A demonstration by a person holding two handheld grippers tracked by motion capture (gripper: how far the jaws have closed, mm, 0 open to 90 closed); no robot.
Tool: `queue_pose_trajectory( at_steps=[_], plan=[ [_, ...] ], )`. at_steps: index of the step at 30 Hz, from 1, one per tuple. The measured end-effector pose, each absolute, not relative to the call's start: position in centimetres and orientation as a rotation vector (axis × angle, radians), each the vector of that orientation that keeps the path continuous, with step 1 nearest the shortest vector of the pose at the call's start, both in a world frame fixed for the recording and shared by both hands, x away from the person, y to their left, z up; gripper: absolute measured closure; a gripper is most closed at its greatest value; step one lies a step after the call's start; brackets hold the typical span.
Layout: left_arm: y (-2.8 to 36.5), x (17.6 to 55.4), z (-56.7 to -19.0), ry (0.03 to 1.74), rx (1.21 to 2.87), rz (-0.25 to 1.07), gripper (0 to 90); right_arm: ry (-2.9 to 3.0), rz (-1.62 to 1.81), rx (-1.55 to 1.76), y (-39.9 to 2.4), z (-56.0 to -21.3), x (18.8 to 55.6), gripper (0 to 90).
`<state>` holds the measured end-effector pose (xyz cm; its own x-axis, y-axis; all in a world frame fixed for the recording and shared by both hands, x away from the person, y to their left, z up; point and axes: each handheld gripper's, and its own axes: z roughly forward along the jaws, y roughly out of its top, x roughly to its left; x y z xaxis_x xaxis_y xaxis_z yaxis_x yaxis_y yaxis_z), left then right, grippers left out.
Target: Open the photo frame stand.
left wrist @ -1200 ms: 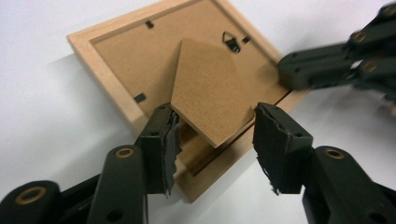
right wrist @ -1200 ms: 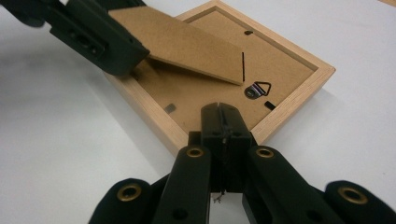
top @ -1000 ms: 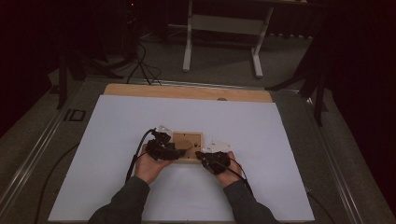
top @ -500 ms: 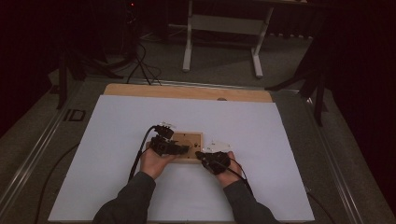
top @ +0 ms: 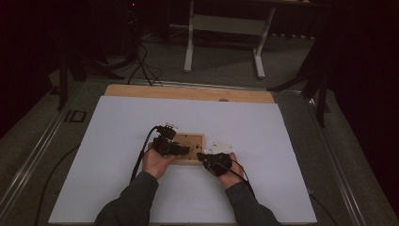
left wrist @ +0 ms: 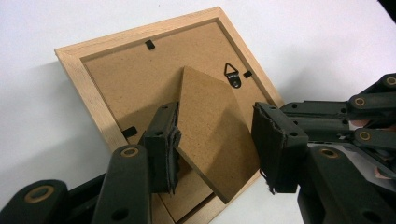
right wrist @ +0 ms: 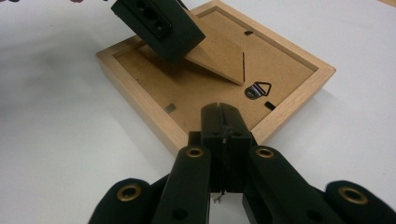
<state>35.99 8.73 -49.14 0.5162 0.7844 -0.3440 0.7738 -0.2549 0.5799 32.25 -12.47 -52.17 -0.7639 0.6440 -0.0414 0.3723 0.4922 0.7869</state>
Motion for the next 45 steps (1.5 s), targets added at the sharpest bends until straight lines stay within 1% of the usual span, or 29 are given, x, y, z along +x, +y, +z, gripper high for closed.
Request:
queue_pose_trajectory(
  at_steps=[3,5,10,25,32,40,45],
  plan=[
    [8.7,35.9,-49.1,1.263,2.044,0.033,53.8,2.409,1.151,0.853,-12.5,-52.2,32.3,87.6],
    [8.6,35.9,-49.1,1.260,2.043,0.044,53.9,2.409,1.155,0.857,-12.4,-52.1,32.3,82.9],
    [8.5,35.7,-49.0,1.248,2.049,0.070,53.9,2.406,1.146,0.852,-12.6,-51.8,32.5,76.9],
    [7.9,34.5,-48.5,1.157,2.089,0.194,54.0,2.330,1.190,0.934,-14.6,-50.1,33.7,71.1],
    [7.8,33.7,-48.4,1.093,2.110,0.261,54.0,2.335,1.197,0.943,-14.9,-49.6,34.7,65.6],
    [7.8,32.8,-48.8,1.072,2.072,0.314,54.0,2.315,1.215,0.983,-15.5,-49.0,35.7,65.0],
    [7.8,32.4,-49.0,1.068,2.058,0.340,54.0,2.328,1.214,1.013,-15.7,-49.2,36.2,59.6]
  ],
)
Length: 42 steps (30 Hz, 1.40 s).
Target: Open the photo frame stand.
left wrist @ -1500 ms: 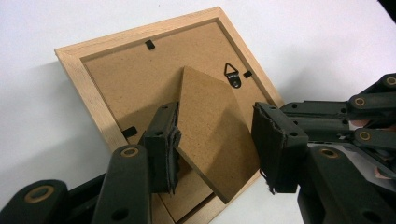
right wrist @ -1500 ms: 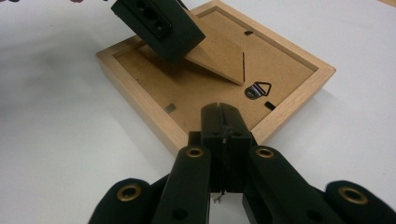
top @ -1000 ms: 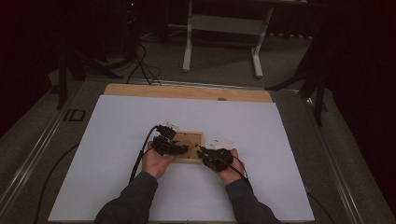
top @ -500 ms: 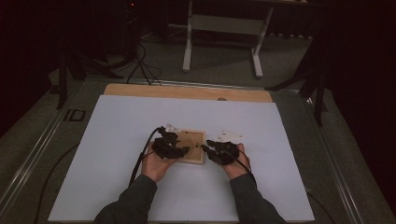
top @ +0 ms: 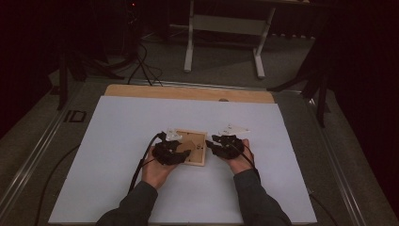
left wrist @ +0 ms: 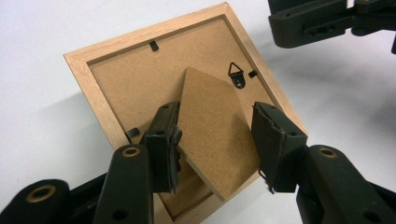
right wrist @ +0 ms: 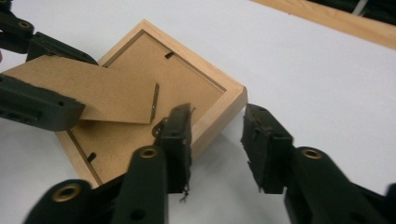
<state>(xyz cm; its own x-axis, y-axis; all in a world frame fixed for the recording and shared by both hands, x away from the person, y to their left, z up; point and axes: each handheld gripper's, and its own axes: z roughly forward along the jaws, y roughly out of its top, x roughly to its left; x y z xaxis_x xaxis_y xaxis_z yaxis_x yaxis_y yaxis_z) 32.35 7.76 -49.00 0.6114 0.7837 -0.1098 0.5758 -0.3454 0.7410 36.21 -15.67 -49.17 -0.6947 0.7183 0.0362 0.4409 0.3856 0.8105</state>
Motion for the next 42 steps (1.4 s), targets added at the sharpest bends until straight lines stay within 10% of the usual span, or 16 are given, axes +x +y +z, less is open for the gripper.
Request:
queue_pose_trajectory(
  at_steps=[42],
  plan=[
    [8.1,29.0,-50.2,0.848,2.031,0.591,53.7,2.483,1.447,1.178,-15.5,-50.2,39.0,42.9]
  ],
)
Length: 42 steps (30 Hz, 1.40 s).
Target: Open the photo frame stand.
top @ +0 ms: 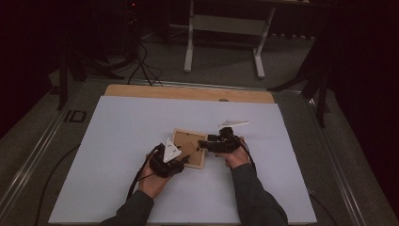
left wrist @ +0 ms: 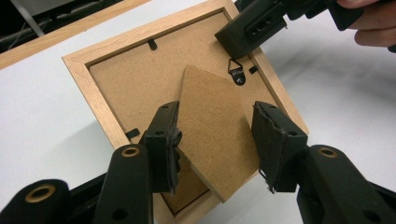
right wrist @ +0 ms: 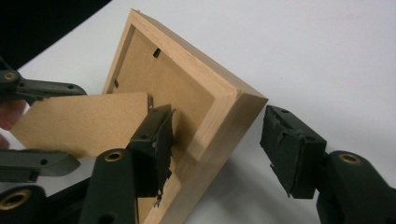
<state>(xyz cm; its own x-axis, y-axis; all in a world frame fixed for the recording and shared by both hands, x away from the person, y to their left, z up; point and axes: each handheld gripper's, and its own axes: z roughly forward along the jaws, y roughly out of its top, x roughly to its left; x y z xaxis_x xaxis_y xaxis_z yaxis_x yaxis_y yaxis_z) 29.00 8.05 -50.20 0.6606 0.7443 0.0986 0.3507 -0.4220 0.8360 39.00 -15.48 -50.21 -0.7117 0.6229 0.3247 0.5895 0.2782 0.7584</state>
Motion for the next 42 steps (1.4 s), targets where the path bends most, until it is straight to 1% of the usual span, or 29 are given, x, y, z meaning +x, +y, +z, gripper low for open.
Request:
queue_pose_trajectory(
  at_steps=[2,12,18,20,24,30,32,36,42],
  plan=[
    [8.1,28.9,-50.2,0.833,2.038,0.598,53.8,2.493,1.456,1.170,-15.3,-50.2,38.9,42.4],
    [8.4,29.3,-50.3,0.862,2.045,0.547,53.5,2.493,1.426,1.136,-15.0,-50.1,38.7,42.7],
    [8.7,29.7,-50.2,0.898,2.054,0.476,53.2,2.491,1.413,1.124,-14.9,-50.0,38.5,43.2],
    [8.7,29.9,-50.1,0.917,2.064,0.457,53.2,2.492,1.410,1.120,-14.9,-49.9,38.4,45.2],
    [8.8,30.4,-49.9,0.956,2.060,0.387,54.2,2.492,1.394,1.097,-14.9,-49.9,38.3,45.8],
    [9.4,31.1,-49.6,0.997,2.034,0.242,58.4,2.491,1.391,1.078,-14.8,-49.7,38.1,46.6],
    [9.5,31.3,-49.6,0.998,2.037,0.212,59.9,2.492,1.395,1.067,-14.8,-49.6,38.0,47.3],
    [9.6,31.4,-49.6,0.991,2.064,0.193,61.6,2.491,1.399,1.036,-14.7,-49.5,37.8,48.7],
    [9.5,31.3,-49.4,0.963,2.084,0.203,63.0,2.486,1.400,1.003,-14.6,-49.2,37.6,49.7]
  ],
)
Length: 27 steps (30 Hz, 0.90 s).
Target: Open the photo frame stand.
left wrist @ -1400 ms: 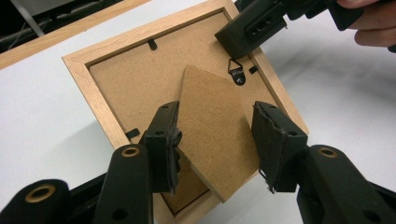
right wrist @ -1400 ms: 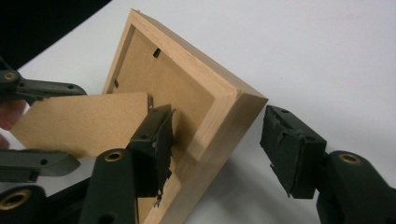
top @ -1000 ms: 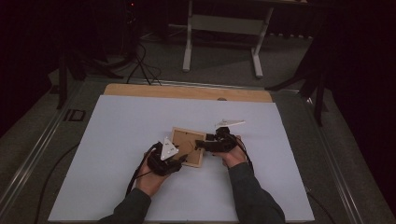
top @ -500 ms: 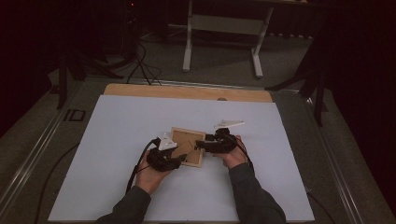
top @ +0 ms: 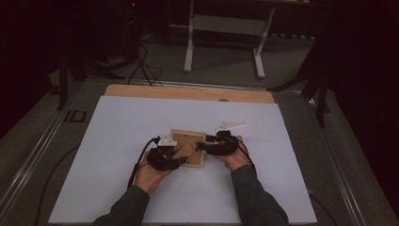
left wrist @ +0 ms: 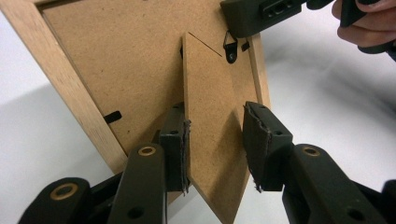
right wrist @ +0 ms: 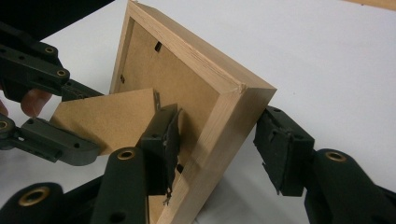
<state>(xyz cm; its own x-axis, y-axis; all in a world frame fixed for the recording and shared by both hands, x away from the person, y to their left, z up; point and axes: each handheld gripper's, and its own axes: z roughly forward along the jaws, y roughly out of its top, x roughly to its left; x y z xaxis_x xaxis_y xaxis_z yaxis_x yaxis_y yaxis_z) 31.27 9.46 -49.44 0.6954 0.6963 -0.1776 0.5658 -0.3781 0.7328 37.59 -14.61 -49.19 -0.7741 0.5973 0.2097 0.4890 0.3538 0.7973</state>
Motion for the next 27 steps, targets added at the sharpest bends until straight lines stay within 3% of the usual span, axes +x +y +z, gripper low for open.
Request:
queue_pose_trajectory(
  at_steps=[8,11,27],
  plan=[
    [9.6,32.0,-49.5,0.979,2.083,0.212,67.0,2.412,1.437,0.948,-14.8,-48.3,37.2,58.6],
    [9.6,32.3,-49.7,0.978,2.092,0.222,70.8,2.394,1.460,0.923,-14.9,-48.0,37.1,58.8],
    [9.3,32.8,-50.6,0.945,2.095,0.304,73.4,2.379,1.400,0.825,-14.0,-47.5,36.2,56.8]
  ],
)
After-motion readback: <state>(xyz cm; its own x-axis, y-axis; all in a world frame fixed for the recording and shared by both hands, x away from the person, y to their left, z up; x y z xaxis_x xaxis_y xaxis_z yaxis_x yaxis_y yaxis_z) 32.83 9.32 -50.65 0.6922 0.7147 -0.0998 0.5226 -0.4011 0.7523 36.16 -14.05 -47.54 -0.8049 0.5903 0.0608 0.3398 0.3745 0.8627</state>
